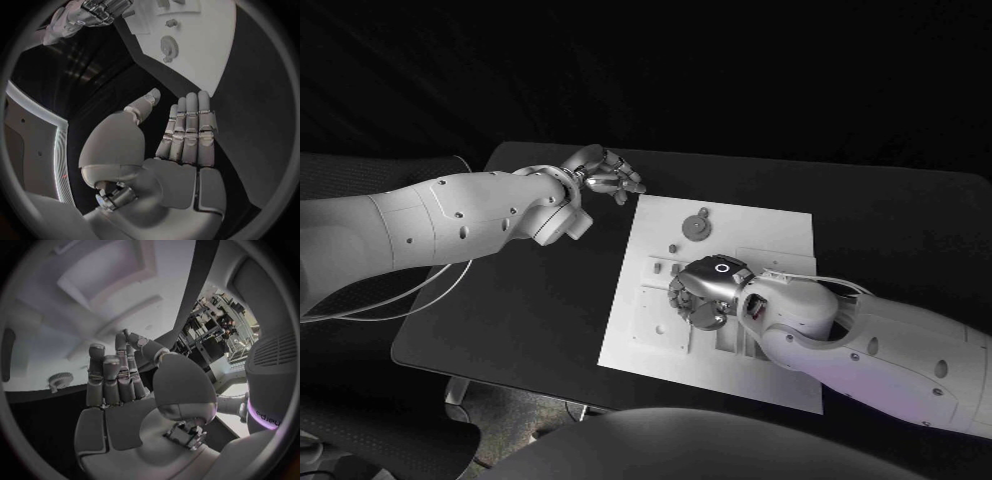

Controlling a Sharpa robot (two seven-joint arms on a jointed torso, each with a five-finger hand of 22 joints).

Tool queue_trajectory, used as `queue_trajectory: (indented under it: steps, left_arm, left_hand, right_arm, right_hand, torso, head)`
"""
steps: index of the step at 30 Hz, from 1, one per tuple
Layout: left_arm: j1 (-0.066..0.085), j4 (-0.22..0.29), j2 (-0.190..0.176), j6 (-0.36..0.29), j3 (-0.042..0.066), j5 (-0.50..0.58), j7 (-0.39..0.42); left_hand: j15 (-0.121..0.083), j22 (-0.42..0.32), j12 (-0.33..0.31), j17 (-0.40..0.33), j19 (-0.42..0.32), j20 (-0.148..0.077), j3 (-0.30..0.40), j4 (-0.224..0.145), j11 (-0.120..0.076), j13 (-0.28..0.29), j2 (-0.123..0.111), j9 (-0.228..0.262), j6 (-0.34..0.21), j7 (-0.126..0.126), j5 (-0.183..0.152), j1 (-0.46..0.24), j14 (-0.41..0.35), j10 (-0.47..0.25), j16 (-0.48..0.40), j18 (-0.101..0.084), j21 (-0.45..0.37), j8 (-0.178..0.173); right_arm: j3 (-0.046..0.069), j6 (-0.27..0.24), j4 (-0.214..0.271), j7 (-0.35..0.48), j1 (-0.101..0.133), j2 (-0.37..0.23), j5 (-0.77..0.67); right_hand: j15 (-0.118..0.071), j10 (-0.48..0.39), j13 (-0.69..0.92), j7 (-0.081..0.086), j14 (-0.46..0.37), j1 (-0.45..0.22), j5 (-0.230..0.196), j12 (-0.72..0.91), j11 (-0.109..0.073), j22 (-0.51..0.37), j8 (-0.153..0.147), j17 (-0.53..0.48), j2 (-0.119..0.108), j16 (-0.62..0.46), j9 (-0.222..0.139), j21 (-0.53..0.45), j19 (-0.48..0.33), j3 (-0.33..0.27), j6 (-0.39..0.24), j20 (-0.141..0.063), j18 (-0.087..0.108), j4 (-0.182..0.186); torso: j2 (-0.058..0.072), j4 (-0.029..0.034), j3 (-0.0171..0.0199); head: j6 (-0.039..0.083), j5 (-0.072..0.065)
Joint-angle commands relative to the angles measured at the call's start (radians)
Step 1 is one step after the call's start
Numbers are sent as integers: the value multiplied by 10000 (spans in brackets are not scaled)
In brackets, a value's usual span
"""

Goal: Assemble the parts on the task board

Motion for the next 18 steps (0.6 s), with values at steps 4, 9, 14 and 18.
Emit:
queue_trajectory:
  steps: [4,9,14,18]
  left_arm:
    - [8,25,8,-28,5,-21,45]
    - [8,21,8,-22,5,-21,35]
    - [8,13,6,-28,5,-21,2]
    - [8,13,8,-48,5,-21,-1]
  left_hand:
    - [2,12,-45,21,63,-20,-13,75,61,-9,22,-15,-69,2,15,62,56,-11,-59,115,-71,48]
    - [3,13,-47,25,63,-20,-14,78,61,-9,24,-16,-69,2,15,60,57,-10,-62,115,-72,49]
    - [3,14,-50,30,64,-20,-14,82,61,-10,27,-17,-69,2,15,58,58,-9,-67,115,-73,50]
    - [3,15,-52,34,65,-20,-15,84,61,-10,28,-18,-70,2,15,56,59,-8,-71,115,-74,51]
  right_arm:
    - [-88,463,-57,23,-24,43,15]
    - [-103,688,-46,48,-24,20,91]
    - [-104,664,-27,40,-24,-29,142]
    - [-104,479,-53,7,-23,-21,209]
  right_hand:
    - [-21,-78,-12,127,-88,-196,-193,-171,73,82,-45,-2,-121,11,-27,-36,-64,-89,-121,-6,234,46]
    - [13,-112,-11,158,-142,-398,-298,-226,106,77,-81,-2,-323,5,-24,-60,-93,-194,-193,36,234,91]
    - [22,-111,-4,163,-158,-535,-324,-248,115,74,-91,-3,-430,9,-20,-68,-92,-233,-209,54,234,125]
    - [37,-136,2,232,-165,-660,-404,-291,128,63,-198,-7,-559,15,-55,-79,-77,-236,-393,53,234,158]
  torso:
    - [1,3,0]
    - [-2,1,0]
    - [0,-4,2]
    - [0,-7,5]
  head:
    - [1,5]
    - [1,17]
    - [1,19]
    - [1,14]
